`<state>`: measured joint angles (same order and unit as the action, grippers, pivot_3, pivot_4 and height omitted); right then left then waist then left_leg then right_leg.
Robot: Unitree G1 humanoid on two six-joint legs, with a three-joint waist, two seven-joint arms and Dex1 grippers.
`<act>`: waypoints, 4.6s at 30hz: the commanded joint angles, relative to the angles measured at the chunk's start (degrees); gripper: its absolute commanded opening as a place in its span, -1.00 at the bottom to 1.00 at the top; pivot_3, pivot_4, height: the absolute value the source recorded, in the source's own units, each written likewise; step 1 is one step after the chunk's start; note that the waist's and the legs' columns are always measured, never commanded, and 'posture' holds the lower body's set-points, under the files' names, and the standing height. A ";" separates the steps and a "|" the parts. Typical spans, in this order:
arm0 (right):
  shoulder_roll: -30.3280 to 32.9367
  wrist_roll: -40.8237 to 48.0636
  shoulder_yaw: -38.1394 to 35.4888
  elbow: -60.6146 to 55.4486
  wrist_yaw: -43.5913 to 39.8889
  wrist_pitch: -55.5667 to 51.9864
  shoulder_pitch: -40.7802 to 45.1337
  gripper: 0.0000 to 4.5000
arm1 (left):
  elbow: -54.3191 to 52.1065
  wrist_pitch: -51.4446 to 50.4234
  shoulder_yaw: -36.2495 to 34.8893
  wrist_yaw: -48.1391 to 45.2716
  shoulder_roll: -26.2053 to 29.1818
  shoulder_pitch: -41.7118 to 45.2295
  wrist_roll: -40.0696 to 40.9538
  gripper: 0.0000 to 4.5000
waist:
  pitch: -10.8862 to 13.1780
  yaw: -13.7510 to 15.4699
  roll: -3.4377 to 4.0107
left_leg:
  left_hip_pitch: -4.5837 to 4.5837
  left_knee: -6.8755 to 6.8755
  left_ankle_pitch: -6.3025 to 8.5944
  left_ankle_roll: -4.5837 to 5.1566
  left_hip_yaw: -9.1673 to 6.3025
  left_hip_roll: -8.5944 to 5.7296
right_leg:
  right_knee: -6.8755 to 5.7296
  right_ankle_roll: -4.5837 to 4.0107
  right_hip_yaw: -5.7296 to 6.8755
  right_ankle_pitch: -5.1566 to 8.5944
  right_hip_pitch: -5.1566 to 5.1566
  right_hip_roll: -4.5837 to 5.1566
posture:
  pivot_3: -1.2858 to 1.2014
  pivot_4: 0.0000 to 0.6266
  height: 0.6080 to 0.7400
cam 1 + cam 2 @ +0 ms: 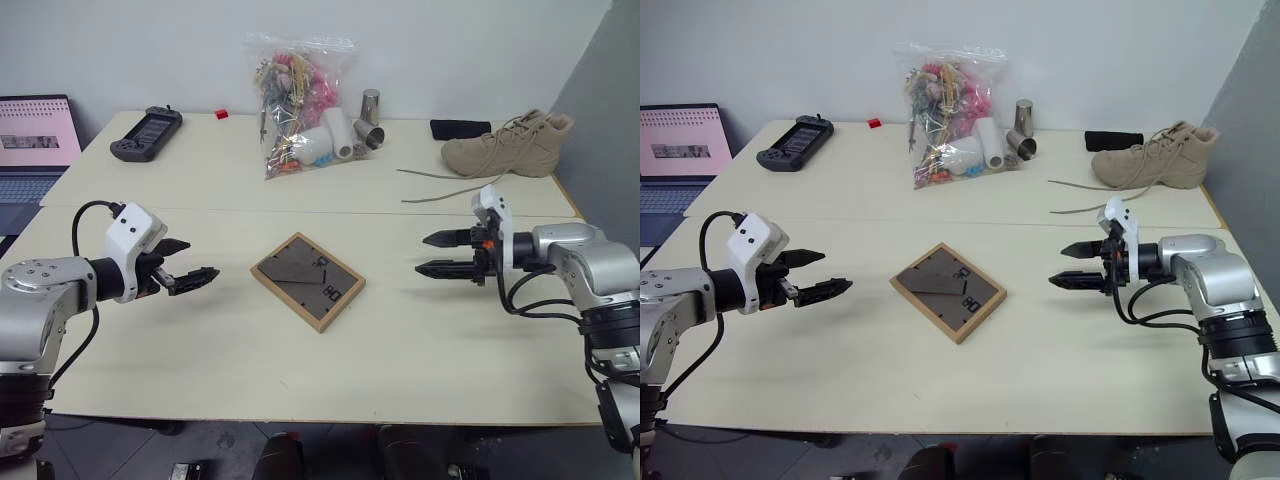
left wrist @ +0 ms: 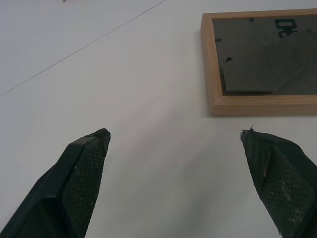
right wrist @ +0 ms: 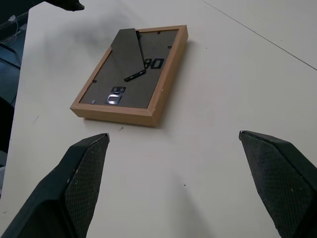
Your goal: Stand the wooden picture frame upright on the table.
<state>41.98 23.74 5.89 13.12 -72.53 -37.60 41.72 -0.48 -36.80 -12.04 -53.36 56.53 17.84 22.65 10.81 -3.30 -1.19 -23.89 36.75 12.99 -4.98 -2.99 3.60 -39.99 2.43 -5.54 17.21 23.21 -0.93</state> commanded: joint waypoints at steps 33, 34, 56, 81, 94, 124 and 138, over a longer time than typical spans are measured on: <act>-18.05 -15.92 7.52 12.05 9.93 18.13 3.85 -1.00 | 3.06 7.64 9.70 4.03 -11.22 2.67 -7.29 -0.98 | 0.00 -0.02 0.00 | 0.00 0.06 0.00 -0.01 0.00 0.00 | -0.10 -0.01 0.00 -0.01 0.02 -0.01 | 0.03 -0.52 1.00; -18.73 -16.12 7.78 11.62 10.10 18.17 3.60 -1.00 | 3.84 8.28 10.47 3.97 -11.73 3.01 -7.81 -0.98 | 0.00 0.00 0.00 | -0.01 0.06 0.00 0.00 0.00 0.00 | -0.10 -0.01 0.00 -0.01 0.02 -0.01 | 0.03 -0.52 1.00; -19.89 -13.73 12.12 -6.13 7.93 8.62 -3.08 -1.00 | 29.12 20.57 16.19 3.84 -22.46 19.48 -16.45 -0.98 | -0.03 0.74 0.00 | 0.01 0.18 -0.01 -0.01 -0.09 -0.06 | -0.23 -0.01 0.07 -0.01 -0.03 0.01 | 0.03 -0.52 1.00; -22.61 -17.48 13.99 -3.67 13.05 13.98 -3.22 -1.00 | 31.09 22.66 17.77 3.05 -24.01 23.16 -20.08 -0.98 | -0.03 0.06 -0.01 | 0.01 0.18 -0.01 -0.01 -0.09 -0.05 | -0.31 -0.01 0.07 -0.01 -0.01 0.00 | 0.03 -0.52 1.00; -21.05 -19.78 12.73 0.82 16.60 16.14 -2.70 -1.00 | 19.96 16.32 18.94 -7.65 -16.08 15.99 -18.61 -0.98 | -0.03 -0.34 -0.01 | 0.03 0.14 -0.01 -0.01 -0.08 -0.04 | -0.32 -0.02 0.06 -0.01 0.02 0.00 | 0.03 -0.52 1.00; -10.67 -24.01 12.17 9.35 13.53 22.99 -2.10 -1.00 | -0.53 6.90 22.71 -6.03 -19.39 10.34 -16.66 -0.98 | -0.03 0.30 -0.02 | 0.03 0.17 -0.01 -0.01 -0.09 -0.10 | -0.29 -0.04 0.02 0.01 -0.02 0.02 | 0.03 -0.52 1.00; -10.12 -24.61 12.36 12.18 12.25 26.03 -0.42 -1.00 | 6.48 -27.36 10.16 -16.05 -13.60 13.48 7.45 -0.37 | -0.03 0.17 -0.03 | 0.04 0.18 -0.01 0.00 -0.11 -0.08 | -0.31 -0.03 0.07 0.01 -0.04 0.01 | 0.03 -0.52 1.00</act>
<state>32.05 0.47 18.08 25.04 -60.34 -11.52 41.58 5.86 -54.02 0.93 -66.93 41.90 28.52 23.56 10.78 -3.13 -1.22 -23.86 36.94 12.98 -4.98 -3.12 3.53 -40.30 2.41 -5.45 17.23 23.17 -0.94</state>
